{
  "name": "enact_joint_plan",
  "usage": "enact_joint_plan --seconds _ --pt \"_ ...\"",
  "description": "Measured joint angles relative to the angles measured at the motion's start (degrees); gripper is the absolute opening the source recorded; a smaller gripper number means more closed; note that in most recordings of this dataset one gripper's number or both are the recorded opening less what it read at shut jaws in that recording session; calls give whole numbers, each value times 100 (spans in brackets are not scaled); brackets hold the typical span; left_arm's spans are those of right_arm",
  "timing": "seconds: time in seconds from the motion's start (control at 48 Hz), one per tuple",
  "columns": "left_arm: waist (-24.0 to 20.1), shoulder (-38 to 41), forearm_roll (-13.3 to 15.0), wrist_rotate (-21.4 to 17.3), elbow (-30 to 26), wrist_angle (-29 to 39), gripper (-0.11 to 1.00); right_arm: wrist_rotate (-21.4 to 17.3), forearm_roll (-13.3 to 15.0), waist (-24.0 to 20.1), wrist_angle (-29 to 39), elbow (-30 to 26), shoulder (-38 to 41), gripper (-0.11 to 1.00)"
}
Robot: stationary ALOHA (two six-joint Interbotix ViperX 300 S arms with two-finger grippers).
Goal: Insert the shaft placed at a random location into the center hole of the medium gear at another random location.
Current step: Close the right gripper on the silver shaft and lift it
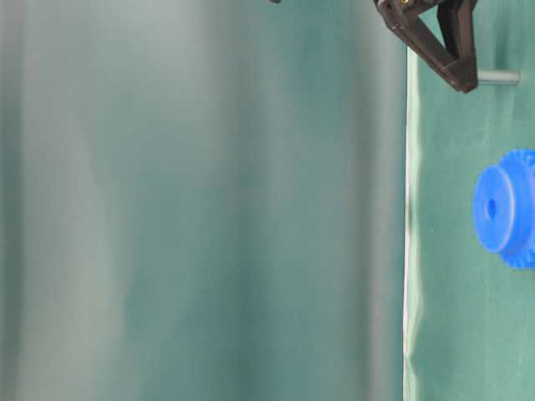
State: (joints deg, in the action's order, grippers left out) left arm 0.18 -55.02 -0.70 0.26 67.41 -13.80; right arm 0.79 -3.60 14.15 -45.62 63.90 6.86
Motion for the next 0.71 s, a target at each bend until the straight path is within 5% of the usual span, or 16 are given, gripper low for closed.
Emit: enact_joint_plan --seconds 0.333,0.708 --pt "0 0 0 0 0 26 0 0 53 0 114 -26 -176 13" --pt "0 0 0 0 0 26 0 0 70 -62 2030 -316 -1872 13"
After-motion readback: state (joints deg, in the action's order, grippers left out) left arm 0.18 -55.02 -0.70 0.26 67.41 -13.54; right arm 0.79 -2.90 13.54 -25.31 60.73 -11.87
